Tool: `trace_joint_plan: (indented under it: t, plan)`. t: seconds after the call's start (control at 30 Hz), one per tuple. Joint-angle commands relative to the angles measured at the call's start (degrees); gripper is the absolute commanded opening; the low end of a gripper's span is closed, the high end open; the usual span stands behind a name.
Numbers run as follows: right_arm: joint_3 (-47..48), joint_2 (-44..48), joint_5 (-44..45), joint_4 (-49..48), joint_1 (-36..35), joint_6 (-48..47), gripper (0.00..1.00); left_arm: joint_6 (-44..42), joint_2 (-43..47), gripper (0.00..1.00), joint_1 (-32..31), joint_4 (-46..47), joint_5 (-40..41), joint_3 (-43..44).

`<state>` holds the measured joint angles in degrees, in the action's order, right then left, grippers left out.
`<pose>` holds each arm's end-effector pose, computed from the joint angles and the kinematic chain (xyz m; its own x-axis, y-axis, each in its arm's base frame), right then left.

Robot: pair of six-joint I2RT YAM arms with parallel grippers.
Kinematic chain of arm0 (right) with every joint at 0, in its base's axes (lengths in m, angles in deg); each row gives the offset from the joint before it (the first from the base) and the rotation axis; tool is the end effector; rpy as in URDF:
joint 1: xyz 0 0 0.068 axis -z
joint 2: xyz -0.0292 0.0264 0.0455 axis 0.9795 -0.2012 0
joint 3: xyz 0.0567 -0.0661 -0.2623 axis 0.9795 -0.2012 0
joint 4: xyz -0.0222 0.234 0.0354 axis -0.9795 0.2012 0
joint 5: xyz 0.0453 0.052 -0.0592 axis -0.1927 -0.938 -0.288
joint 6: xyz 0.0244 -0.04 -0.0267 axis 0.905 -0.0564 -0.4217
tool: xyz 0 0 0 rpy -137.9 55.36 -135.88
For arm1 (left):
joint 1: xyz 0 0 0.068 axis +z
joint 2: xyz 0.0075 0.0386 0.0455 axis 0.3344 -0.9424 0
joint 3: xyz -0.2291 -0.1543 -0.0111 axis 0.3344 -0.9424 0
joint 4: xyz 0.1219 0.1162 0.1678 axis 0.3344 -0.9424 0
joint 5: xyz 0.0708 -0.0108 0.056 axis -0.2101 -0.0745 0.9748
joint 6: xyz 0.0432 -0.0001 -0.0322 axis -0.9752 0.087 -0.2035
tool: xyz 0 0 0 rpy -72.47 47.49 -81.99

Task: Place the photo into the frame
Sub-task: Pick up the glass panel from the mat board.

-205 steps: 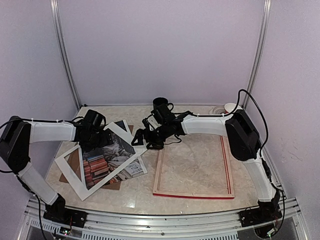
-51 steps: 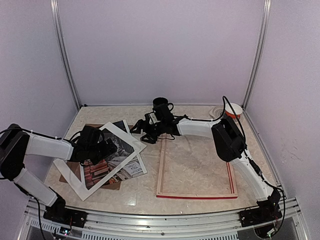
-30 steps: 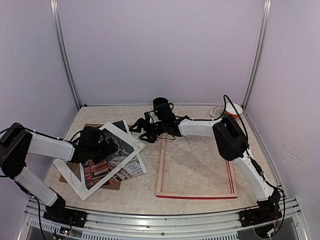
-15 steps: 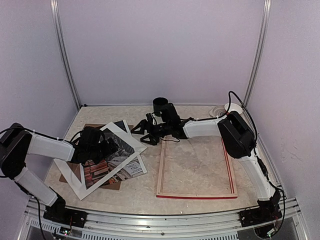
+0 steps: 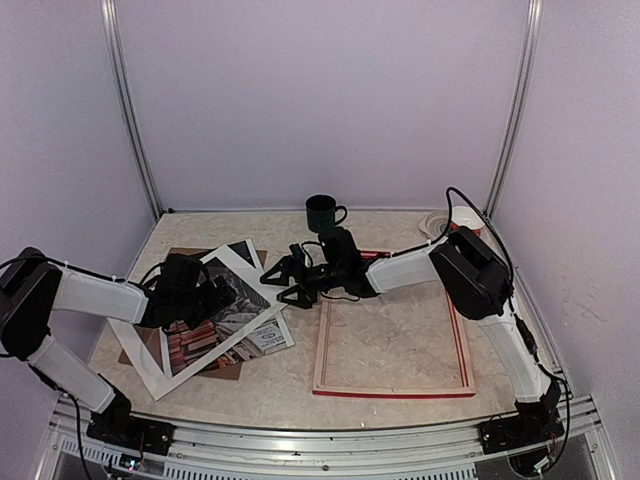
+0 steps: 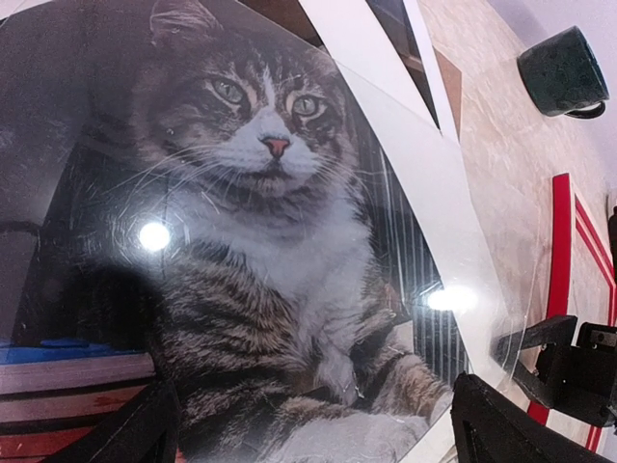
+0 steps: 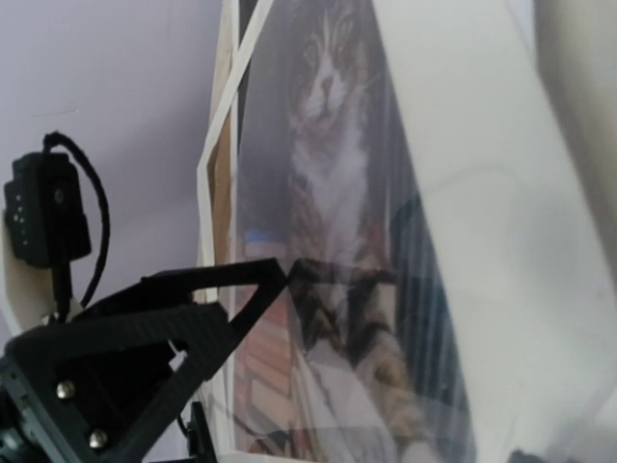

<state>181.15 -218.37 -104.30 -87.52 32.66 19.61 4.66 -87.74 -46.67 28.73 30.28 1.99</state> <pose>0.3451 0.3871 0.1388 -0.9901 -0.0176 -0.1395 -0.1384 0.2973 0.9447 0.2292 -0.1132 0.1634 -0.6882 -0.5173 -0.5087 -0.2415 0.8245 -0.5117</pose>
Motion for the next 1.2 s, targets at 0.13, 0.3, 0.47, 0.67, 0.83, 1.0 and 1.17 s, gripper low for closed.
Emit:
trace_joint_plan:
  t: [0.13, 0.3, 0.47, 0.67, 0.83, 1.0, 1.17]
  plan:
    - [-1.7, 2.3, -1.5, -4.3, -2.5, 3.3, 0.84, 0.7, 0.8, 0.97, -0.6, -0.7, -0.9, -1.3]
    - [-2.0, 3.0, -0.2, -1.1, -2.5, 3.5, 0.76, 0.8, 0.8, 0.97, -0.7, -0.7, -1.2, -1.3]
    - [-1.1, 3.3, 0.4, 3.9, -2.5, 2.2, 0.65, 1.0, 2.3, 0.97, -0.7, -1.9, -1.4, -0.4]
    - [-1.3, 3.4, 0.0, 4.3, -2.2, 2.2, 0.29, 1.0, 7.3, 0.97, -0.7, -4.8, -1.5, 1.4]
    - [-1.4, 3.5, -1.0, 3.6, -1.5, 2.7, 0.16, 0.3, 12.6, 0.97, -0.7, -7.7, -0.8, 3.1]
    - [-0.8, 5.2, -1.8, 5.7, -0.4, 1.4, 0.05, -0.7, 15.5, 0.97, -0.7, -11.1, -0.3, 4.2]
    - [-0.7, 8.5, -2.7, 11.8, 1.3, -2.9, 0.00, -1.9, 16.3, 0.98, -0.6, -13.6, 1.2, 4.5]
